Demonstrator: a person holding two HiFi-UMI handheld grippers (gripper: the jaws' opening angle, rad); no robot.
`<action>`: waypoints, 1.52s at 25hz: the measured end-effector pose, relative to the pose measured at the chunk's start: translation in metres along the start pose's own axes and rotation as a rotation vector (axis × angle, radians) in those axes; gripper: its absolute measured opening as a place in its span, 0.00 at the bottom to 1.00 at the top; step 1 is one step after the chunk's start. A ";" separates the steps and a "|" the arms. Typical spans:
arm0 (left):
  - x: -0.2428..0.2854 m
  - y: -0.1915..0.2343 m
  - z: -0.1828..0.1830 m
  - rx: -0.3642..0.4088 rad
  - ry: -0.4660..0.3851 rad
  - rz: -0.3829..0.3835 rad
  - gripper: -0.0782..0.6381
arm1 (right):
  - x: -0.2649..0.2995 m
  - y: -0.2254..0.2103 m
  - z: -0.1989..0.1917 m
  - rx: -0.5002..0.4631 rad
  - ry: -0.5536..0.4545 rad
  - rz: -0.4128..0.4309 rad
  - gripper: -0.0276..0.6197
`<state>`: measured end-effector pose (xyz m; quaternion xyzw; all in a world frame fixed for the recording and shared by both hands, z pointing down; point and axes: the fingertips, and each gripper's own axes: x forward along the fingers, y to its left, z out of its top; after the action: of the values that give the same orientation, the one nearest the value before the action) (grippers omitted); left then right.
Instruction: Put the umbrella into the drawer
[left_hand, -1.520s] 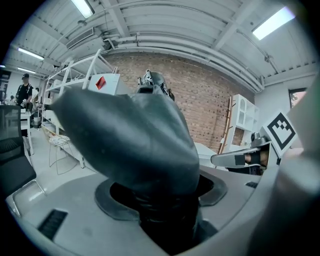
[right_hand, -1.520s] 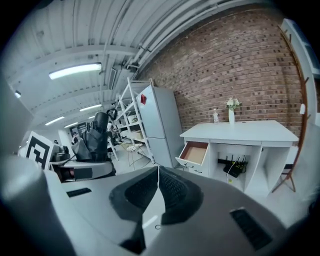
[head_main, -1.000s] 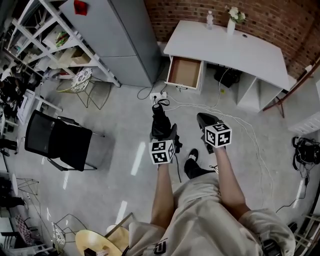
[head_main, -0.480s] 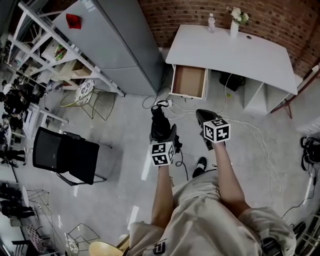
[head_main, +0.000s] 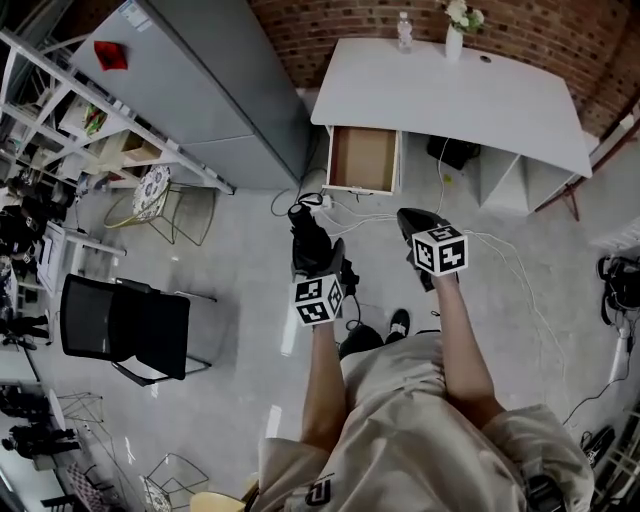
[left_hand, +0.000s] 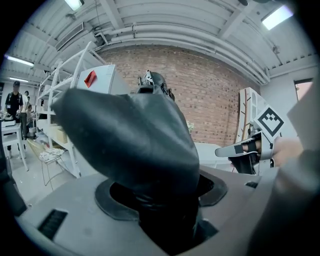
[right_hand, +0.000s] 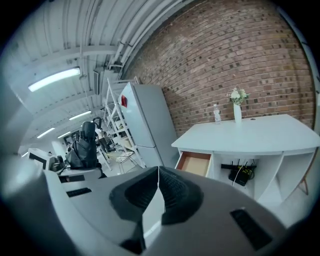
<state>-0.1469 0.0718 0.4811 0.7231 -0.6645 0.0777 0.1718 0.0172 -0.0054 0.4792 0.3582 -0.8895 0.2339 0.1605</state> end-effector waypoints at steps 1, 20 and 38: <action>0.002 0.001 0.003 0.003 -0.003 0.004 0.49 | -0.002 -0.003 0.000 0.004 -0.001 -0.002 0.15; 0.095 0.011 0.047 0.013 -0.038 -0.081 0.49 | 0.037 -0.052 0.026 -0.022 0.026 -0.032 0.15; 0.258 0.022 0.111 0.082 -0.038 -0.236 0.49 | 0.148 -0.129 0.087 0.020 0.101 -0.085 0.15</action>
<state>-0.1544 -0.2099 0.4693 0.8041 -0.5741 0.0704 0.1376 -0.0031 -0.2167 0.5120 0.3851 -0.8619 0.2535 0.2112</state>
